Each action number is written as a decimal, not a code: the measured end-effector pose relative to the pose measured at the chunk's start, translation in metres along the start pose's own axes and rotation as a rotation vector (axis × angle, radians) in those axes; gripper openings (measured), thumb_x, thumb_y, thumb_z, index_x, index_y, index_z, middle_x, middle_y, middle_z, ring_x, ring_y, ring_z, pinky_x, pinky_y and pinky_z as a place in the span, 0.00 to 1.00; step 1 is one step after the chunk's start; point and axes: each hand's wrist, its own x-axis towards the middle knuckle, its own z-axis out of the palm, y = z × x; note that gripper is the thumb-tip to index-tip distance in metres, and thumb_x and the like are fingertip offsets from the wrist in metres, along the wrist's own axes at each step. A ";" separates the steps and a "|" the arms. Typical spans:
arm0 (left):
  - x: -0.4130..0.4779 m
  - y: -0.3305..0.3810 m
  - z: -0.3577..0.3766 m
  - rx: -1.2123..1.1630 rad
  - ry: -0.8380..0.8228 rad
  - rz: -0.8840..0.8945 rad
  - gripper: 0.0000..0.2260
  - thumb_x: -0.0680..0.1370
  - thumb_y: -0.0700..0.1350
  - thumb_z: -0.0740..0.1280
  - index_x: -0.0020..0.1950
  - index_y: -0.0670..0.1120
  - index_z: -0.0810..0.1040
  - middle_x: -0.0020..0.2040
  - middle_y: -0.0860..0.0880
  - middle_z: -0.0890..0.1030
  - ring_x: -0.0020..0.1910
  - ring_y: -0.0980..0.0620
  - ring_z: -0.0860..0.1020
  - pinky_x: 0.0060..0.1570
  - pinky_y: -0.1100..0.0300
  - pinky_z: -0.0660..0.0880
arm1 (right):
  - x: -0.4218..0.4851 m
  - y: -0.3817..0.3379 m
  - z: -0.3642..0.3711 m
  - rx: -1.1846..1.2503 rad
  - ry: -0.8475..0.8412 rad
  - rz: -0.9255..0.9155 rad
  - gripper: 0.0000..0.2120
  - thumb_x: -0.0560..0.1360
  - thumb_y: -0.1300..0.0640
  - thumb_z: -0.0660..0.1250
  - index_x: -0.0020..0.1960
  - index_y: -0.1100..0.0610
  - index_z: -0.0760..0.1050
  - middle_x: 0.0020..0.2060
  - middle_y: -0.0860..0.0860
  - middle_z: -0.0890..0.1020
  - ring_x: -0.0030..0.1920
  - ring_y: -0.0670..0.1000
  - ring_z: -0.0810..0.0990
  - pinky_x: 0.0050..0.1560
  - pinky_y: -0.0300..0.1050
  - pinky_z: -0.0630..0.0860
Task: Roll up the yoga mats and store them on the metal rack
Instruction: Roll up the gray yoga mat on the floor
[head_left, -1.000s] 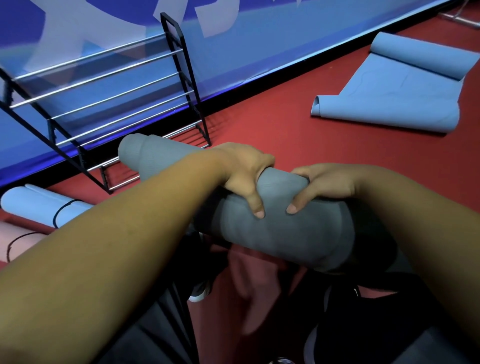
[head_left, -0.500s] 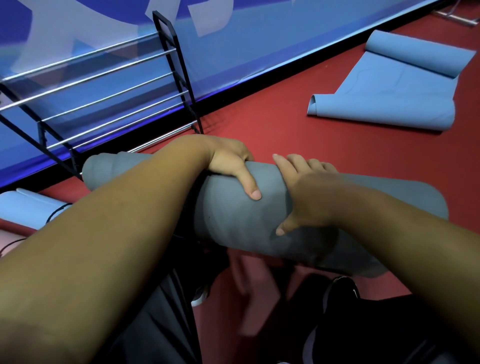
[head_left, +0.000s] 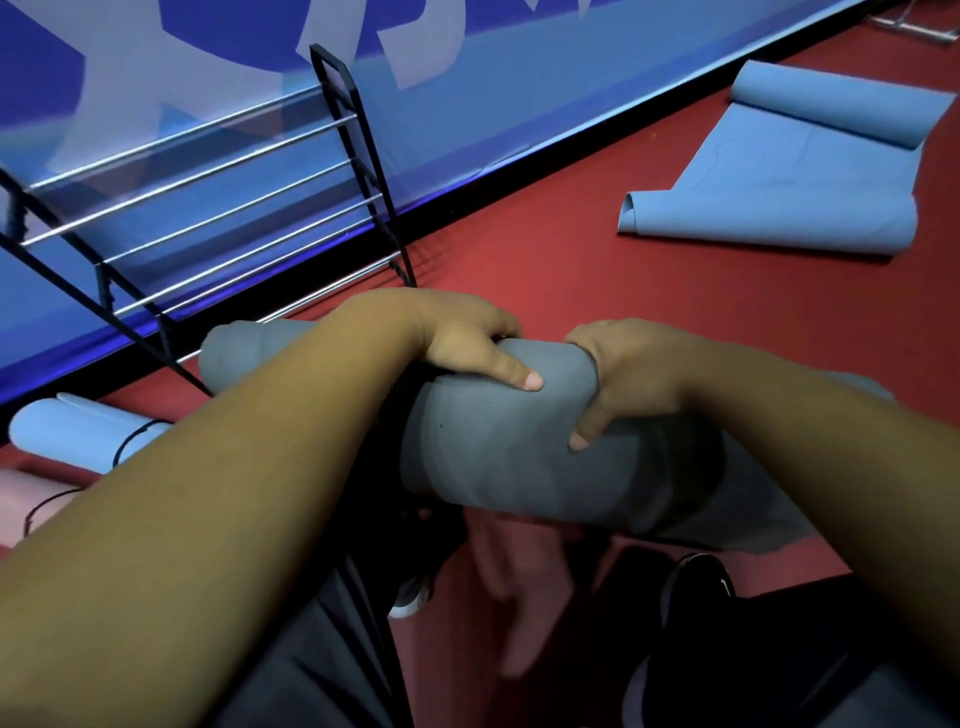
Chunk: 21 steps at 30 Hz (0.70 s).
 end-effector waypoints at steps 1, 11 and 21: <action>0.000 0.001 0.001 0.055 0.038 0.023 0.31 0.77 0.71 0.69 0.74 0.56 0.76 0.64 0.55 0.81 0.61 0.51 0.80 0.65 0.53 0.75 | 0.000 0.003 -0.001 0.059 -0.015 0.007 0.36 0.51 0.35 0.87 0.54 0.43 0.77 0.50 0.41 0.83 0.51 0.48 0.82 0.54 0.52 0.82; 0.001 0.030 0.030 0.487 0.235 0.068 0.53 0.56 0.79 0.76 0.72 0.51 0.69 0.68 0.51 0.75 0.66 0.44 0.74 0.71 0.41 0.68 | 0.001 0.023 -0.010 0.401 -0.131 0.040 0.35 0.54 0.41 0.89 0.59 0.40 0.81 0.50 0.43 0.89 0.51 0.49 0.89 0.59 0.58 0.85; 0.015 0.023 0.017 0.247 0.208 0.053 0.41 0.51 0.75 0.80 0.57 0.58 0.74 0.49 0.59 0.79 0.47 0.52 0.80 0.44 0.52 0.77 | -0.001 0.019 -0.007 0.343 -0.125 0.027 0.35 0.63 0.39 0.87 0.65 0.40 0.77 0.55 0.41 0.87 0.55 0.45 0.87 0.63 0.55 0.83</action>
